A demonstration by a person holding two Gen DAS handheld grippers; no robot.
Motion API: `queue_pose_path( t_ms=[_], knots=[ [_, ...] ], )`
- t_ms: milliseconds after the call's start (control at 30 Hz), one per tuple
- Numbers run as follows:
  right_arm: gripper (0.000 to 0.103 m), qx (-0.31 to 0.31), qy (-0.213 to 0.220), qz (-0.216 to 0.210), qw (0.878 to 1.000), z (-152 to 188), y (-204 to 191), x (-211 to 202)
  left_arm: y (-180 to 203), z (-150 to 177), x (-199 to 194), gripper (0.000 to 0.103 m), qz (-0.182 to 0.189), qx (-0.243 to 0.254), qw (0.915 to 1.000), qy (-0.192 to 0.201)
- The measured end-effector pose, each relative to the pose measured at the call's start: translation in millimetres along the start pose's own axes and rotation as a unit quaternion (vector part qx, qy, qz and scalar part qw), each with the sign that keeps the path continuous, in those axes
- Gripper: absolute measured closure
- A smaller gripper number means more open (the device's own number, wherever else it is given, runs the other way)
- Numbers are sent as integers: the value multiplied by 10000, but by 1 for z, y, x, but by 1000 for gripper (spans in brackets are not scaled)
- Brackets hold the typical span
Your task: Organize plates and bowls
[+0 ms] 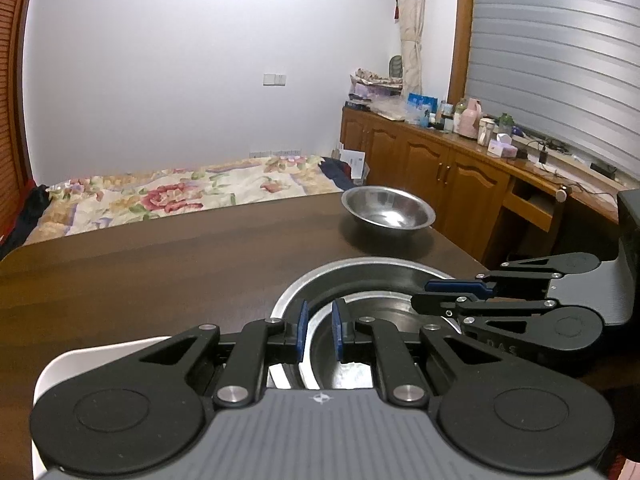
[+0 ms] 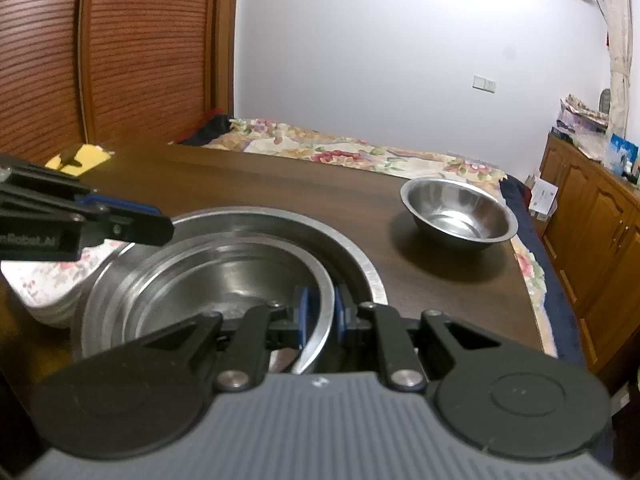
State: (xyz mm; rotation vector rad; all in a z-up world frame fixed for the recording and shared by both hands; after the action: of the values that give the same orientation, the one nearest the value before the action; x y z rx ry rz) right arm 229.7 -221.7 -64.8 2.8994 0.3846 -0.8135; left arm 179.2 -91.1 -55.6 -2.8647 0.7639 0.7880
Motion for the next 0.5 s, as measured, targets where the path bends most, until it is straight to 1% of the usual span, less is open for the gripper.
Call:
queue_pose_path(
  t_ms=[300,500],
  knots=[
    [87,206,404,-63,9990,-15,6,-18,-6,-12,3,88,-104,-2,9999,70],
    [87,287,656,7,9974,-27,16,-31,-5,-21,3,88,-118,3,9998,135]
  ],
)
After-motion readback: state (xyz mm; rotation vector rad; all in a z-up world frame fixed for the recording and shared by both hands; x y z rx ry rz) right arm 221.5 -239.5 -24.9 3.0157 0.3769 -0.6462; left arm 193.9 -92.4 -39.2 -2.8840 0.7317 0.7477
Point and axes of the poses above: each gripper's, at about its wrist camera, not at the fingertips, and x roughly the way its jaws point, y to its right, z to its underside, the point moved 8 cm from there along x, roughly the way its jaws point, and after that the axes turned 1 degree about -z, right-handed, at the moved point
